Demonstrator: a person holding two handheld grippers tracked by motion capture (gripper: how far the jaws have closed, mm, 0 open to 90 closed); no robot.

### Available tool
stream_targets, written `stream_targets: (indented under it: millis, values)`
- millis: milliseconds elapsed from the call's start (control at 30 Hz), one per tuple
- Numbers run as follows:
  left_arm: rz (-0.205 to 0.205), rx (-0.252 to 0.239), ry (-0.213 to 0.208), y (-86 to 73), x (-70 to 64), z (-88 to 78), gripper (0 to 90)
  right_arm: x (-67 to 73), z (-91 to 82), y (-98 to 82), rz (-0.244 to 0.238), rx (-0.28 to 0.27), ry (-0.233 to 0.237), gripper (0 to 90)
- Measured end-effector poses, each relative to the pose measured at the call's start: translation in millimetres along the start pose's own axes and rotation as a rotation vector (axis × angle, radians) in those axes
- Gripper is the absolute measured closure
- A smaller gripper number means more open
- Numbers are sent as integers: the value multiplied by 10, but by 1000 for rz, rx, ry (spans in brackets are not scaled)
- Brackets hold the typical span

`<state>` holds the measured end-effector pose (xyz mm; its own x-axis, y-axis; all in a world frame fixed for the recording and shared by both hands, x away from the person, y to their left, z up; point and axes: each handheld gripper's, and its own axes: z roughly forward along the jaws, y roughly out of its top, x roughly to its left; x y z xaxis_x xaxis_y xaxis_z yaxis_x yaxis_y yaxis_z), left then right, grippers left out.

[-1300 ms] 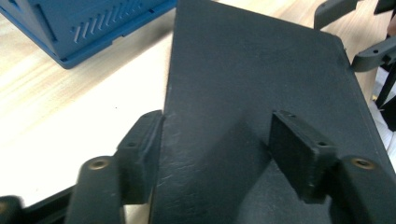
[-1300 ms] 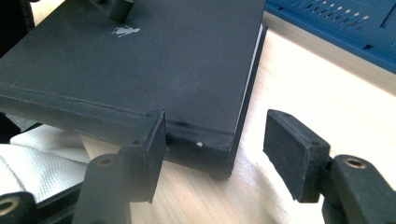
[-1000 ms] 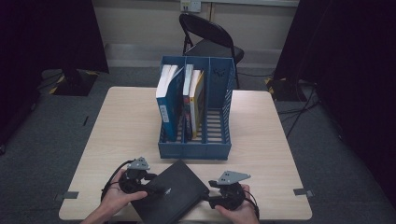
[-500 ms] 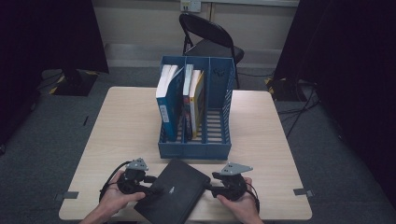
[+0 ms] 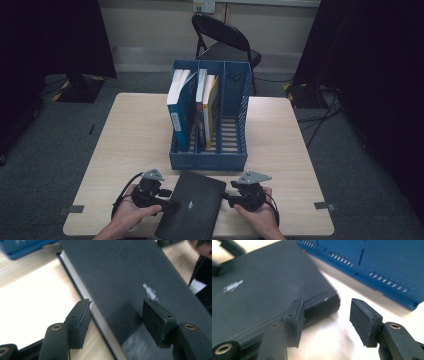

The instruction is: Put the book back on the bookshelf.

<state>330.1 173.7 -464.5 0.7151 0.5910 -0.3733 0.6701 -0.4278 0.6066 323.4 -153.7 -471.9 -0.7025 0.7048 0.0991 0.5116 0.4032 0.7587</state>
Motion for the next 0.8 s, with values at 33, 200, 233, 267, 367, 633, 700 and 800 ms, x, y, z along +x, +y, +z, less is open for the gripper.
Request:
stream_targets:
  millis: [33,200,233,267,367,633,700,800]
  values:
    - [9,-18,32,26,1,12,377,13,-10,-21,6,3,16,436]
    - [-19,-25,-24,63,61,61,414,58,-21,-42,1,1,21,412]
    - [-20,-20,-26,60,67,49,417,50,-17,-41,4,2,21,407]
    - [-21,-21,-30,56,67,44,425,44,-9,-29,8,5,25,413]
    - [-36,-6,-45,14,89,-10,436,71,19,1,-21,-2,5,454]
    - [-63,-9,-42,-106,128,-111,442,17,230,143,-25,-5,7,464]
    - [-74,-15,-19,-91,119,-76,386,25,260,169,-28,-5,4,458]
    - [-87,-15,9,-74,112,-50,310,25,267,183,-26,-10,-8,427]
